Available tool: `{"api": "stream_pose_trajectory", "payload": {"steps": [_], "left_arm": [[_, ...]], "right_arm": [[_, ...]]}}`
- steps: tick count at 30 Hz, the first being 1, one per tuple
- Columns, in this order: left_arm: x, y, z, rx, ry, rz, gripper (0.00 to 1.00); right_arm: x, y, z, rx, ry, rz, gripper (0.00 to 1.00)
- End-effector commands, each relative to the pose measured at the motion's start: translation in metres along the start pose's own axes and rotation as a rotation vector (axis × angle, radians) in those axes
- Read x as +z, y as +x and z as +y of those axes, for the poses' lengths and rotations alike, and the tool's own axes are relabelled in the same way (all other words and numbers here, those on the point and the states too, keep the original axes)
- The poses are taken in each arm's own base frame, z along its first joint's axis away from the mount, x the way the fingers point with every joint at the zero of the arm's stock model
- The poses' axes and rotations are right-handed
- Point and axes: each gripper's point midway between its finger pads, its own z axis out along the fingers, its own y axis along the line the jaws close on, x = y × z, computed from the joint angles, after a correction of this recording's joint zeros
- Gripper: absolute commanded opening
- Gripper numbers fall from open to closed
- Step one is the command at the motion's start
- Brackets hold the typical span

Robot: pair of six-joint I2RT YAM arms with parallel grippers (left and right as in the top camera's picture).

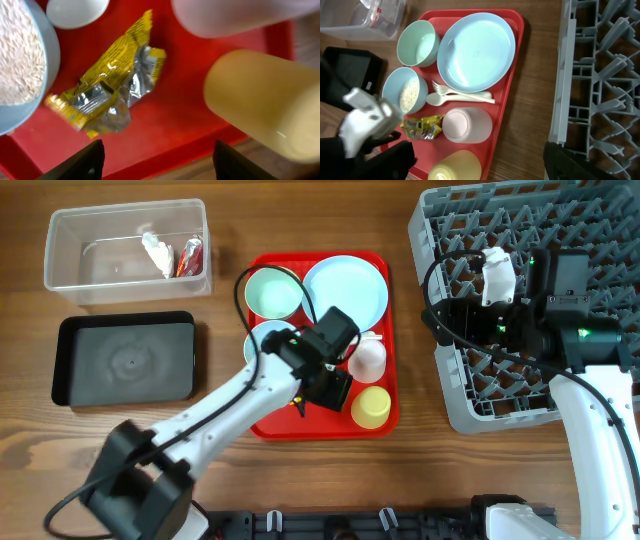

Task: Sort waste into correct bins and load items into the dishwasher rack
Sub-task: 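Move the left gripper back to the tray and grasp the yellow wrapper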

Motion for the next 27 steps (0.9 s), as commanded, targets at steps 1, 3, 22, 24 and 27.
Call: {"api": "stream_pose_trajectory", "payload": {"steps": [1,3,22,24,27], "left_arm": [[0.024,0.006,0.011,-0.116,-0.093,0.03,0.68],[0.032,0.009,0.012,-0.136,-0.107,0.047,0.66],[0.056,0.011,0.029,-0.184,-0.175,0.003,0.58],[0.056,0.01,0.029,-0.184,-0.173,0.0,0.5],[0.056,0.008,0.028,-0.185,-0.169,-0.008,0.38]], "right_arm": [[-0.001,-0.006,-0.002,0.012,0.005,-0.009,0.87],[-0.001,-0.006,-0.002,0.013,0.005,-0.009,0.87],[-0.001,-0.006,-0.002,0.012,0.006,-0.011,0.88],[-0.001,-0.006,-0.002,0.011,0.006,-0.011,0.88],[-0.001,-0.006,-0.002,0.011,0.006,-0.011,0.88]]}}
